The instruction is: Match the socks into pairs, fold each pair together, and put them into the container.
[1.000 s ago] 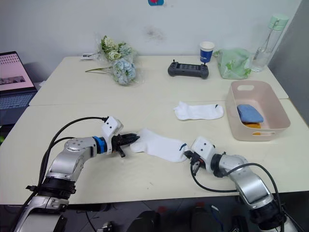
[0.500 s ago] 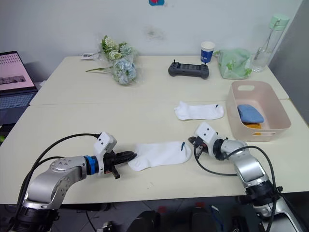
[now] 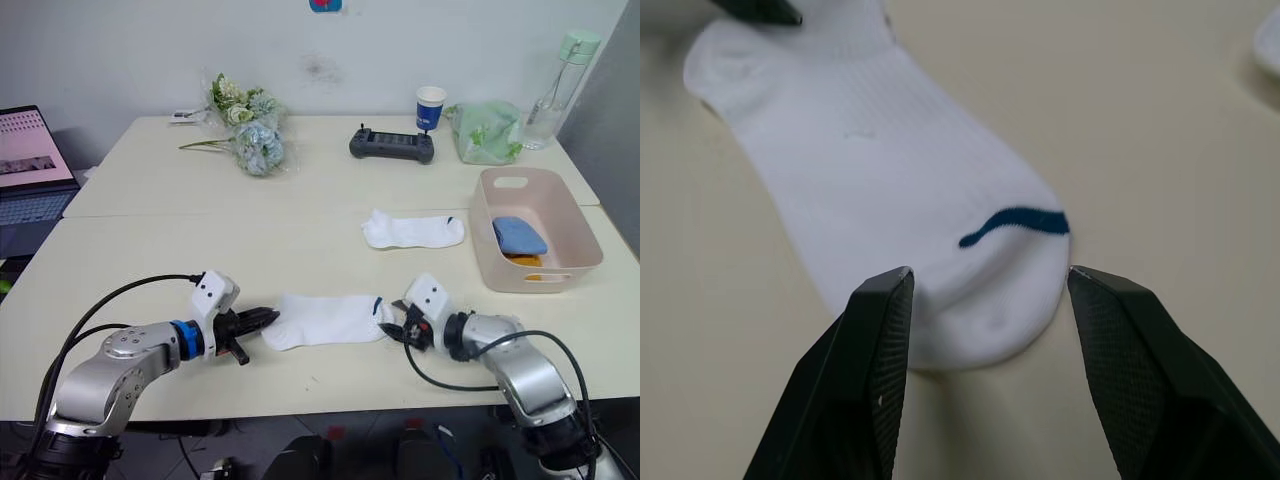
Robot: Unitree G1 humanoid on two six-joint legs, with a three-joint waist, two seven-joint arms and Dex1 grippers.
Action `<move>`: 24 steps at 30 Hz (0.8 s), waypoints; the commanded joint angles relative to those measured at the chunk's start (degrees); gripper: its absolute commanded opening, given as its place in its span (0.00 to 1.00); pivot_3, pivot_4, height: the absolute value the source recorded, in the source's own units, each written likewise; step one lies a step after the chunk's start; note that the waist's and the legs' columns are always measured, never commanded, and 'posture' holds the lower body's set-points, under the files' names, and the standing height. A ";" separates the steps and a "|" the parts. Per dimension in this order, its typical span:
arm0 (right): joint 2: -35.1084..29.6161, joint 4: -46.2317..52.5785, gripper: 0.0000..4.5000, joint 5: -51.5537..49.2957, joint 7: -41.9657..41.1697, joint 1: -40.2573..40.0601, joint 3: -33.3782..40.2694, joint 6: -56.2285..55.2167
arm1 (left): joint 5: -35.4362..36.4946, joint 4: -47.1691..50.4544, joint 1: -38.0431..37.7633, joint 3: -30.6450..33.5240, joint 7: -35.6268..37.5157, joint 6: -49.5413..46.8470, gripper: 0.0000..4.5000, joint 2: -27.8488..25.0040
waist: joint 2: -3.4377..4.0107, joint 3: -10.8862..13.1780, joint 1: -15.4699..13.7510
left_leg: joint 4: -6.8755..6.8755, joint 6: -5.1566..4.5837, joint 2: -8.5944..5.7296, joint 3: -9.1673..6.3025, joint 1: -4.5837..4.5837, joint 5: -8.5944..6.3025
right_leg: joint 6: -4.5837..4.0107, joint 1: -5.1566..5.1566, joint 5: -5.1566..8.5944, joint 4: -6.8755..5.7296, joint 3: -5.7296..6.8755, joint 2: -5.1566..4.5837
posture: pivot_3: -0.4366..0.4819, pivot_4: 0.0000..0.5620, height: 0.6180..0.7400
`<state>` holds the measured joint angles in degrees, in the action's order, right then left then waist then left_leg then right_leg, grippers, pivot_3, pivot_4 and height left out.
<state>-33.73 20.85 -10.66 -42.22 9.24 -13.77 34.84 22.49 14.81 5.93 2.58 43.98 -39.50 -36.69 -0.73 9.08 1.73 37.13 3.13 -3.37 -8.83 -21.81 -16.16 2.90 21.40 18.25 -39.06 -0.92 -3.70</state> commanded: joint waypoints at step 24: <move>11.13 -23.49 0.00 6.32 0.33 19.66 -3.49 -15.03 | 9.80 11.94 -6.17 -1.55 1.39 -9.68 0.00 0.93 | 0.01 0.01 0.44 | -0.04 0.00 0.07 0.05 0.06 0.00 | -0.01 0.00 0.00 -0.01 -0.04 0.03 | 0.48 0.27 1.00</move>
<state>-24.07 -1.65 -4.95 -40.96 26.92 -15.51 22.21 29.62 23.18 -0.13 1.72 45.58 -47.52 -36.45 -0.72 9.09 2.18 37.07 3.14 -3.31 -8.77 -21.75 -16.16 2.89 21.42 18.25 -39.07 -0.96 -3.66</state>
